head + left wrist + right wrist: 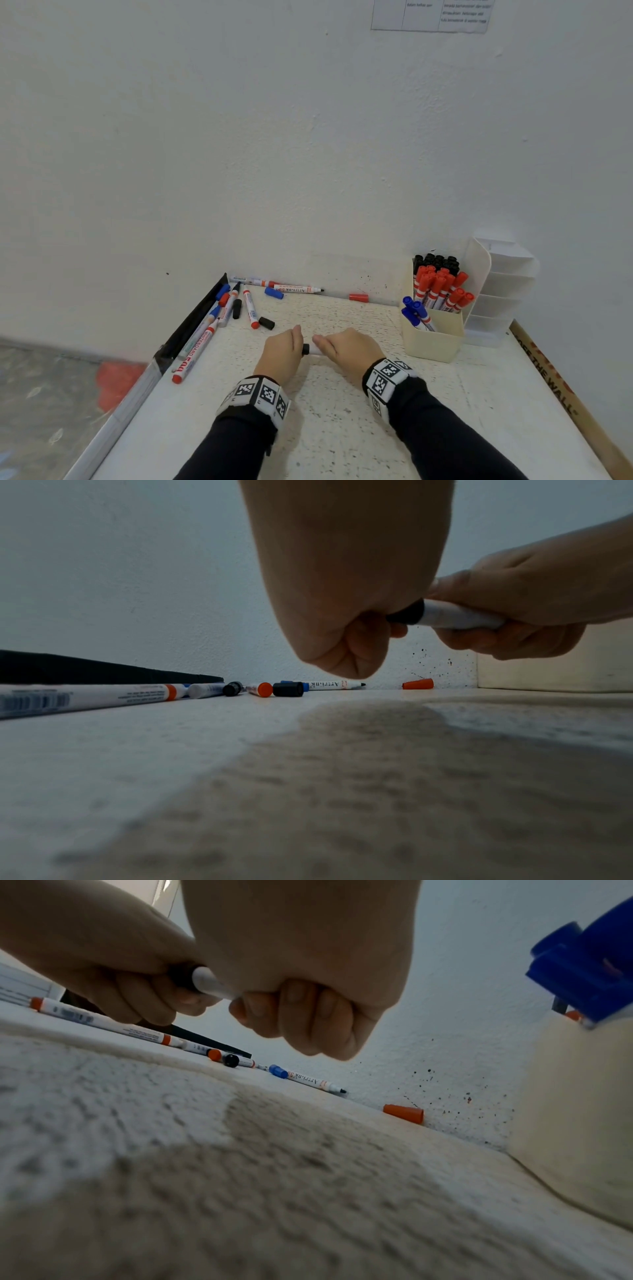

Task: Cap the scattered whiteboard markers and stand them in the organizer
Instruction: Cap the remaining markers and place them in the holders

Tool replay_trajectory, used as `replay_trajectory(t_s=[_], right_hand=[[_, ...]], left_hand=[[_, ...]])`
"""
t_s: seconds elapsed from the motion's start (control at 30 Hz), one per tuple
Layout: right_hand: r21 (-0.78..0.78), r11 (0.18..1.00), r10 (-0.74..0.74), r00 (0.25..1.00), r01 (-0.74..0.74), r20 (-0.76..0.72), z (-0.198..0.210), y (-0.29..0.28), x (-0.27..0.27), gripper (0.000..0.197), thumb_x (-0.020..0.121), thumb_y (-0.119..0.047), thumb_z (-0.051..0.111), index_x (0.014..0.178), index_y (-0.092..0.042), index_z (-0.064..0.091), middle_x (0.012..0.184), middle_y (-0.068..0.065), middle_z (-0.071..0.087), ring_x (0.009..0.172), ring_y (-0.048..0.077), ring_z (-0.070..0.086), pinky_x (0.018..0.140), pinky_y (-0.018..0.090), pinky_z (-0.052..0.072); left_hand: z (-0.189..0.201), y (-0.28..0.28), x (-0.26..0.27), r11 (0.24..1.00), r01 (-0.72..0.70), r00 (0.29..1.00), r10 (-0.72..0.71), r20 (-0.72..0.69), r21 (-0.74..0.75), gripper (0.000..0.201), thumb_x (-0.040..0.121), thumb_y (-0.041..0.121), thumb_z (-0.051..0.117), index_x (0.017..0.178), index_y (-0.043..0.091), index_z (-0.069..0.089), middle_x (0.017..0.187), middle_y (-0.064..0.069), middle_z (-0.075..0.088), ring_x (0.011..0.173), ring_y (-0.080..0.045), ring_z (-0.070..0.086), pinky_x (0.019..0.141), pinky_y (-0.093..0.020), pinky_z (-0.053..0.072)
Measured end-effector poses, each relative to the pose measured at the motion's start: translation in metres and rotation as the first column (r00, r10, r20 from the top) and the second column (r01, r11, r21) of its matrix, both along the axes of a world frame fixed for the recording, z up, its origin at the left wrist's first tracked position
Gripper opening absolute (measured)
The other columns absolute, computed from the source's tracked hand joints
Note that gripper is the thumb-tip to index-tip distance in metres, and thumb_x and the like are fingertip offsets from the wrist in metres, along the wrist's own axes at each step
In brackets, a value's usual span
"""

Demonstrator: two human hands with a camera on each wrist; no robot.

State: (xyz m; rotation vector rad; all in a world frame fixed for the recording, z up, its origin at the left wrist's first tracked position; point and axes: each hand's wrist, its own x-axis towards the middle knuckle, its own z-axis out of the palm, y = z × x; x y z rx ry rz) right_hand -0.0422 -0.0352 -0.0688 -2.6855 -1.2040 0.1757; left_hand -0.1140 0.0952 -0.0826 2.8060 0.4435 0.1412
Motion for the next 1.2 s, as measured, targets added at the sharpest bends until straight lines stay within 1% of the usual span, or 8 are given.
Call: replay_trajectory(t_s=[0.1,0.2,0.43,0.63,0.8,0.93,1.07,1.2], right_hand=[[-0.021,0.999,0.034,0.998,-0.033,0.047,0.000,-0.001,0.003,0.056,0.098,-0.046,0.021,0.089,-0.009,0.062,0.061,0.002,0.045,0.067,0.022,0.048,0.063,0.031,0.039],[-0.026,0.999,0.047,0.998,-0.046,0.041,-0.002,-0.003,0.005,0.051,0.099,-0.046,0.021,0.081,-0.013,0.056,0.058,-0.001,0.040,0.067,0.022,0.048,0.063,0.032,0.038],[0.066,0.998,0.008,0.999,-0.005,-0.035,-0.010,0.005,-0.002,0.050,0.097,-0.049,0.021,0.059,-0.025,0.042,0.058,-0.005,0.043,0.064,0.019,0.050,0.064,0.033,0.043],[0.065,0.998,0.026,0.999,-0.023,-0.040,-0.015,0.014,-0.014,0.051,0.098,-0.047,0.023,0.058,-0.022,0.042,0.056,-0.006,0.041,0.055,0.015,0.044,0.051,0.024,0.031],[0.027,0.999,0.020,0.997,-0.018,-0.072,-0.013,0.017,-0.019,0.048,0.097,-0.048,0.024,0.057,-0.026,0.036,0.058,-0.006,0.040,0.053,0.011,0.040,0.050,0.023,0.030],[0.070,0.997,-0.012,0.997,0.017,-0.073,-0.006,0.010,-0.012,0.037,0.097,-0.048,0.029,0.078,-0.025,0.051,0.073,-0.006,0.054,0.070,0.014,0.051,0.056,0.022,0.035],[0.149,0.988,-0.039,0.997,0.049,-0.072,0.000,0.001,-0.005,0.031,0.098,-0.040,0.034,0.112,-0.021,0.055,0.104,0.000,0.061,0.091,0.016,0.057,0.073,0.027,0.044],[0.424,0.891,-0.107,0.983,0.162,-0.150,0.007,-0.010,0.002,0.017,0.097,-0.031,0.039,0.101,-0.018,0.050,0.094,-0.001,0.052,0.072,0.010,0.049,0.061,0.018,0.038]], left_hand=[[0.001,-0.004,-0.002,0.984,-0.040,0.998,0.047,0.038,-0.173,0.034,0.100,0.017,0.031,0.132,0.005,0.036,0.116,-0.010,0.057,0.101,-0.020,0.057,0.087,-0.028,0.043],[0.000,-0.006,-0.001,0.920,-0.056,0.987,0.110,0.119,-0.388,0.025,0.101,0.025,0.029,0.088,0.015,0.048,0.070,0.006,0.048,0.073,-0.014,0.047,0.087,-0.035,0.044],[-0.002,-0.002,0.001,0.843,-0.160,0.973,0.222,0.061,-0.513,0.035,0.101,0.024,0.028,0.073,0.014,0.046,0.065,0.003,0.046,0.071,-0.016,0.046,0.068,-0.025,0.032],[-0.006,0.012,-0.005,0.835,-0.288,0.933,0.355,0.059,-0.469,0.032,0.099,0.027,0.032,0.112,0.009,0.056,0.112,-0.012,0.059,0.096,-0.021,0.053,0.088,-0.031,0.044],[0.000,0.048,-0.035,0.859,-0.497,0.867,0.485,-0.118,-0.122,0.041,0.097,0.028,0.035,0.137,0.024,0.038,0.148,-0.011,0.025,0.135,-0.027,0.028,0.109,-0.041,0.028],[-0.001,0.068,-0.050,0.869,-0.493,0.840,0.461,-0.285,-0.048,0.042,0.095,0.023,0.038,0.137,0.028,0.038,0.151,-0.006,0.022,0.139,-0.033,0.016,0.111,-0.051,0.022],[-0.007,0.076,-0.061,0.875,-0.483,0.855,0.474,-0.210,0.009,0.037,0.095,0.017,0.041,0.131,0.022,0.048,0.142,-0.006,0.039,0.129,-0.028,0.038,0.105,-0.038,0.040],[-0.007,0.074,-0.065,0.838,-0.537,0.836,0.515,-0.187,-0.093,0.046,0.095,0.012,0.036,0.140,0.014,0.029,0.140,-0.017,0.040,0.120,-0.028,0.051,0.097,-0.035,0.047]])
